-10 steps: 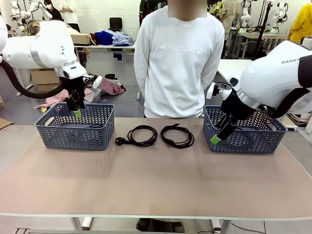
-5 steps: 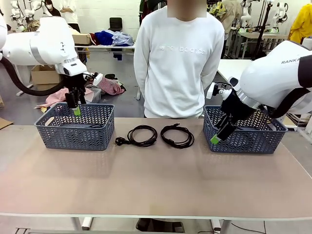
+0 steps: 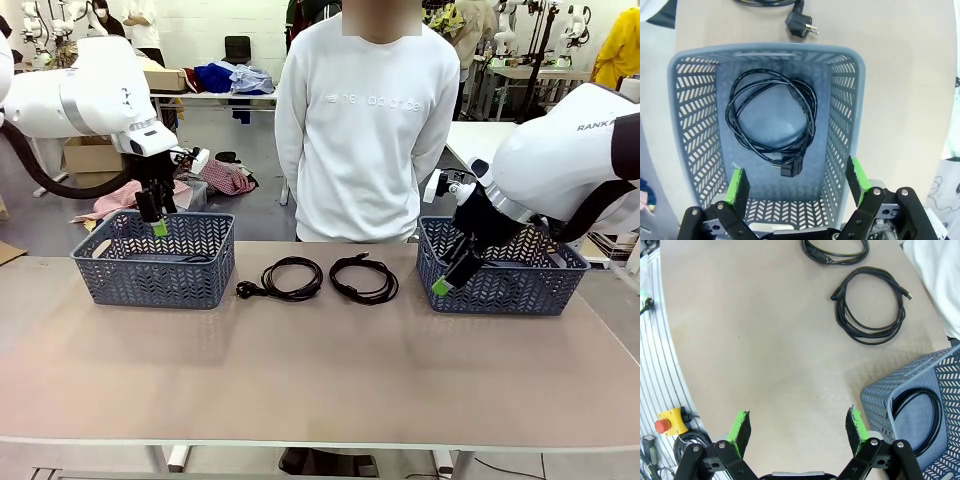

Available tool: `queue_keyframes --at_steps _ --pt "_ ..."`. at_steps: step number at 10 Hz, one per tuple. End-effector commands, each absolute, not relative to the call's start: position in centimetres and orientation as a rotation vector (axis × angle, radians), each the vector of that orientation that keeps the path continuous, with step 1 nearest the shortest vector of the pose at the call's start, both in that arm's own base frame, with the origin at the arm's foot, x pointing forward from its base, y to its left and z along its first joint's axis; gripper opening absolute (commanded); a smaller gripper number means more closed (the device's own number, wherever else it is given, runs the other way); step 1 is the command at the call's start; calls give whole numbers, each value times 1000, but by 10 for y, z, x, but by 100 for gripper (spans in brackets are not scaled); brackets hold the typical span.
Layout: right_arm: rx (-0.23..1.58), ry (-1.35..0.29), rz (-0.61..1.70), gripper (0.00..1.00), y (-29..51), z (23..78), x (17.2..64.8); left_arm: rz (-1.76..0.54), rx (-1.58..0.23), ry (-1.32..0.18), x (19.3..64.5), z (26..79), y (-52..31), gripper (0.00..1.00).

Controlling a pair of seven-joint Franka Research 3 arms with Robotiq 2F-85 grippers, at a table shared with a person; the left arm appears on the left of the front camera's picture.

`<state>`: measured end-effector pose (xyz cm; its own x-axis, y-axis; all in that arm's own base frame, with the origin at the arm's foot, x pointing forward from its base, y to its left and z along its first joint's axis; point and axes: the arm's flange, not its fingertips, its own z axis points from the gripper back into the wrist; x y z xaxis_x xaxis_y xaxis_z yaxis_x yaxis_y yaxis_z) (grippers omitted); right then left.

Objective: Organize the cables according to human instructions.
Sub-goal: Pick up a bundle of cables and place it in the basket indicated by the human.

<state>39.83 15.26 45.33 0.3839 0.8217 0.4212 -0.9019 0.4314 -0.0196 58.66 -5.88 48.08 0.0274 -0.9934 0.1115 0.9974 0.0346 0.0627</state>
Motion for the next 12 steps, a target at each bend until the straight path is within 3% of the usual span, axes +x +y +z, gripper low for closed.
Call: queue_keyframes --at_steps 1,3,7,12 --pt "227 -401 1104 100 152 454 398 -1555 -31 -123 586 483 -57 100" --pt "227 -401 1104 100 152 454 398 -1477 -24 -177 586 482 -66 100" --pt "227 -401 1104 100 152 454 398 -1282 6 -291 539 485 -105 100" --pt "227 -401 1104 100 152 454 398 -1311 -166 -417 475 474 -164 100"
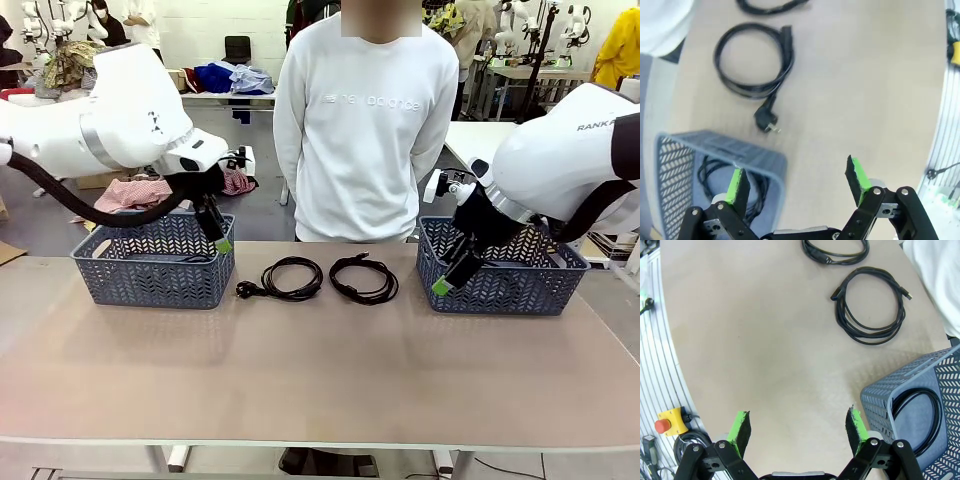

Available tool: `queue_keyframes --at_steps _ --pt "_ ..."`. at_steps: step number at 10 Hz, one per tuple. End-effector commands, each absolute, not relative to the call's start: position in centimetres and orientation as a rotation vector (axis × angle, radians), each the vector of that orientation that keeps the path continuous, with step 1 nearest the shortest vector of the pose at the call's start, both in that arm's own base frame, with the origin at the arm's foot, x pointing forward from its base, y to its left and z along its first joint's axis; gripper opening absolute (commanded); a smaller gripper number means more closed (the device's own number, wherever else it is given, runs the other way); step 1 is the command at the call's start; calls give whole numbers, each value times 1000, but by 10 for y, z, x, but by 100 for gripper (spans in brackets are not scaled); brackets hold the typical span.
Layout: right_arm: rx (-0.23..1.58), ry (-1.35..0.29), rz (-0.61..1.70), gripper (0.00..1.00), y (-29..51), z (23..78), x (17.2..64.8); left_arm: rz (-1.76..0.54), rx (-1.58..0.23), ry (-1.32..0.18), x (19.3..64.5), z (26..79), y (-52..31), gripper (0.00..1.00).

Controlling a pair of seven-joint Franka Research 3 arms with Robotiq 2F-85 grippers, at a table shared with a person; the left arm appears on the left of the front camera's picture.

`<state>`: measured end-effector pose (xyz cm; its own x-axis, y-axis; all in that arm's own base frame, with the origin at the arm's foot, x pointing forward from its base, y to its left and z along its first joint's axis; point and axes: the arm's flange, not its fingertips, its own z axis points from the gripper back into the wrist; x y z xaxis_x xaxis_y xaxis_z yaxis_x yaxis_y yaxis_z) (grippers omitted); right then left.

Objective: Organize the cables according to human instructions.
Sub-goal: Pick up a bundle of cables and place it in the basket indicated by the human.

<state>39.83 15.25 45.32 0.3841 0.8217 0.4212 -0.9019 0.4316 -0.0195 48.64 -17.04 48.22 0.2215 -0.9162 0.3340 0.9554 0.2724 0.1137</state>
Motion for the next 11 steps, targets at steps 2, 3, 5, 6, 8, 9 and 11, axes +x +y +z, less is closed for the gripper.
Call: queue_keyframes --at_steps 2,3,5,6,8,9,11 --pt "227 -401 1104 100 152 454 398 -1311 -209 -438 462 465 -168 100" --pt "227 -401 1104 100 152 454 398 -1295 -215 -443 457 460 -167 100" --pt "227 -401 1104 100 152 454 398 -1296 -197 -403 464 466 -180 100" --pt "227 -401 1104 100 152 454 398 -1296 -197 -403 464 466 -180 100" --pt "227 -401 1104 100 152 454 398 -1296 -197 -403 464 466 -180 100" --pt "227 -401 1104 100 152 454 398 -1296 -197 -403 464 466 -180 100" --pt "227 -401 1104 100 152 454 398 -1296 -197 -403 464 466 -180 100"
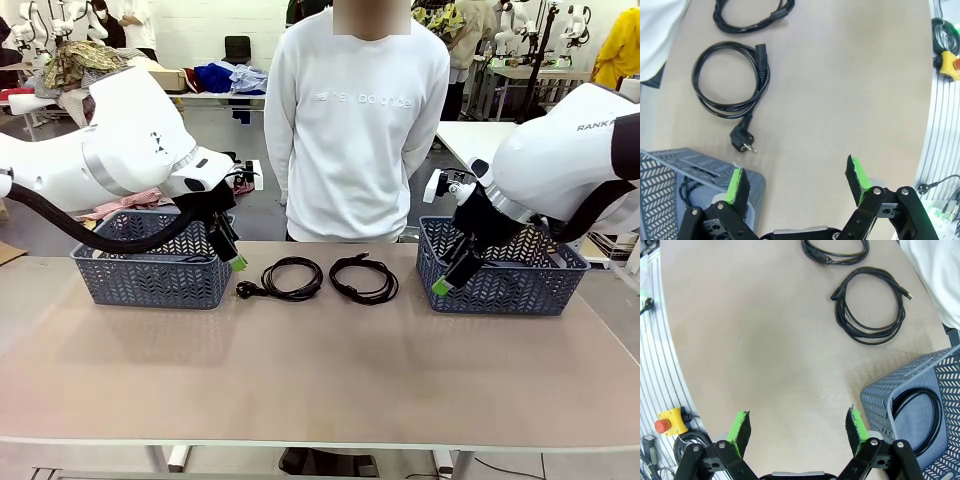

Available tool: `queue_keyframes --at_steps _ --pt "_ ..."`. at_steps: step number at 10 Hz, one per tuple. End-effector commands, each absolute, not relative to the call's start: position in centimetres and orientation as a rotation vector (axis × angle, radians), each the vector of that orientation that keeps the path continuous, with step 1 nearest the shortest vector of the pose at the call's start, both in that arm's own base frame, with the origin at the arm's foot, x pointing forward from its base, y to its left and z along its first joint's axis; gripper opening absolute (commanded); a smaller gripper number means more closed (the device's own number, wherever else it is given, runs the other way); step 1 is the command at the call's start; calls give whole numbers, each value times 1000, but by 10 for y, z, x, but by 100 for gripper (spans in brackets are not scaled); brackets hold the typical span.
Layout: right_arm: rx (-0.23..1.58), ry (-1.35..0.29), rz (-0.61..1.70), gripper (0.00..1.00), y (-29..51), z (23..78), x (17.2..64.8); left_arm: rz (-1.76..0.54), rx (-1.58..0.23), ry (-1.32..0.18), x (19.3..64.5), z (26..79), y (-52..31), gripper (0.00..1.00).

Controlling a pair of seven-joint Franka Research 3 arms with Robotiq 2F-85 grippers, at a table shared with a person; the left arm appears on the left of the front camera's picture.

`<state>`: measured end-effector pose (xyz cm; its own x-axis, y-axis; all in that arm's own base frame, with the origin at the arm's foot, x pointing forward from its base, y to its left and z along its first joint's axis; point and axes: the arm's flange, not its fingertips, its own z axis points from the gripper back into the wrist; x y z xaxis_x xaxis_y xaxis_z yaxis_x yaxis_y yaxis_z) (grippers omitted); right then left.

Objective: Organize the cables according to human instructions.
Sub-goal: Pick up a bundle of cables and place it in the basket indicated by the human.

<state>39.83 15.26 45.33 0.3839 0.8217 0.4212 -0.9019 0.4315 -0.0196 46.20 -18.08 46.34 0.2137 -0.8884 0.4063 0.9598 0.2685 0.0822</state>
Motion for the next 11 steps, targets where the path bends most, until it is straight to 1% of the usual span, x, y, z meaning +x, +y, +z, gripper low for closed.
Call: queue_keyframes --at_steps 1,11 --pt "227 -401 1104 100 152 454 398 -1296 -197 -403 464 466 -180 100" --pt "227 -401 1104 100 152 454 398 -1296 -197 -403 464 466 -180 100"
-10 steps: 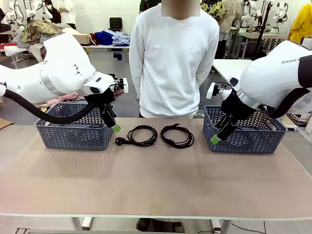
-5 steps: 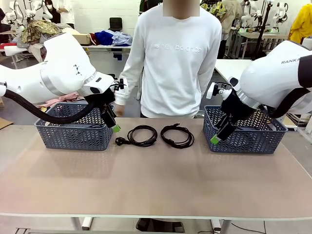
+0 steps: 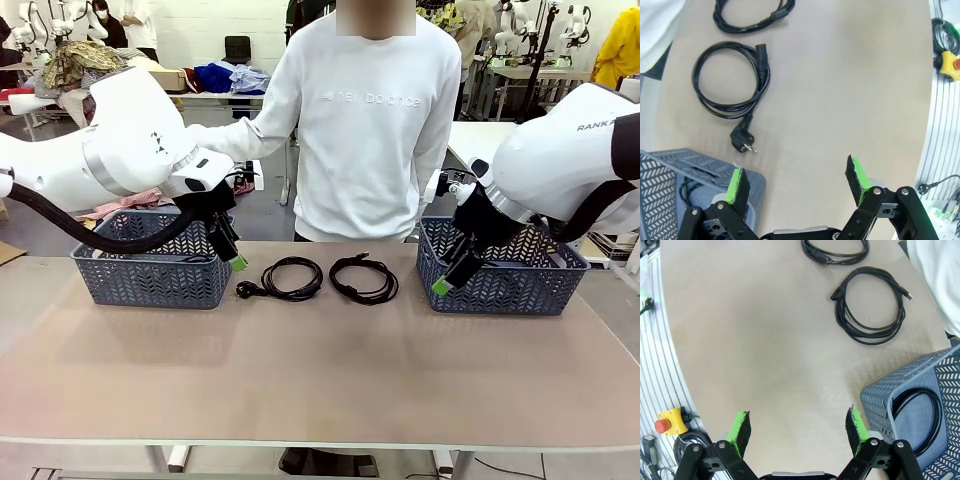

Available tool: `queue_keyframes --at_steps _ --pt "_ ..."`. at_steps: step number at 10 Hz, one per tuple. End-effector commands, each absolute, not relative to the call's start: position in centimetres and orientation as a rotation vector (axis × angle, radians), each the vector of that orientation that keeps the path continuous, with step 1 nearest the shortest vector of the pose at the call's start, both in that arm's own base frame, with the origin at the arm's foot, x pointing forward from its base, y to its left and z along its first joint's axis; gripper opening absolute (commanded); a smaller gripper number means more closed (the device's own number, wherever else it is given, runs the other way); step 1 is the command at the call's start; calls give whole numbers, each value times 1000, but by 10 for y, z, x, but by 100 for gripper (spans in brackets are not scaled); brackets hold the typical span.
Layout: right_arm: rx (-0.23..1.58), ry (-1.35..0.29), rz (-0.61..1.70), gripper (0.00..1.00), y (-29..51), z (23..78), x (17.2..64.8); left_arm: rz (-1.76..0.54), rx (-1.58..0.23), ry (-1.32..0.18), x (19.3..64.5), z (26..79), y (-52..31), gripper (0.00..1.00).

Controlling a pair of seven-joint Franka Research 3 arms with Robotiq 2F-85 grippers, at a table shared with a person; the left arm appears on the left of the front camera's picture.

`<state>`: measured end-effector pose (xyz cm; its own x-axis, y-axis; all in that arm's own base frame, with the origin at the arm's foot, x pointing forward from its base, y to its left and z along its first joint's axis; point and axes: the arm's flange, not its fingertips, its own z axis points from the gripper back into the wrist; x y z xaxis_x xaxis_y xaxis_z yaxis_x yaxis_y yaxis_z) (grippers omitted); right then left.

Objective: Organize the cables according to human instructions.
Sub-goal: Pick up a bundle of cables and place it in the basket indicated by the human.

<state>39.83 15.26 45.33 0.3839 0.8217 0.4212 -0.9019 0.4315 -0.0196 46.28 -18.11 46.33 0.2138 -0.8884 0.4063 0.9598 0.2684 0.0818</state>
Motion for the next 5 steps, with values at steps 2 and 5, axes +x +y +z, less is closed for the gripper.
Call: queue_keyframes --at_steps 2,5 --pt "227 -401 1104 100 152 454 398 -1296 -197 -403 464 466 -180 100" --pt "227 -401 1104 100 152 454 398 -1296 -197 -403 464 466 -180 100"
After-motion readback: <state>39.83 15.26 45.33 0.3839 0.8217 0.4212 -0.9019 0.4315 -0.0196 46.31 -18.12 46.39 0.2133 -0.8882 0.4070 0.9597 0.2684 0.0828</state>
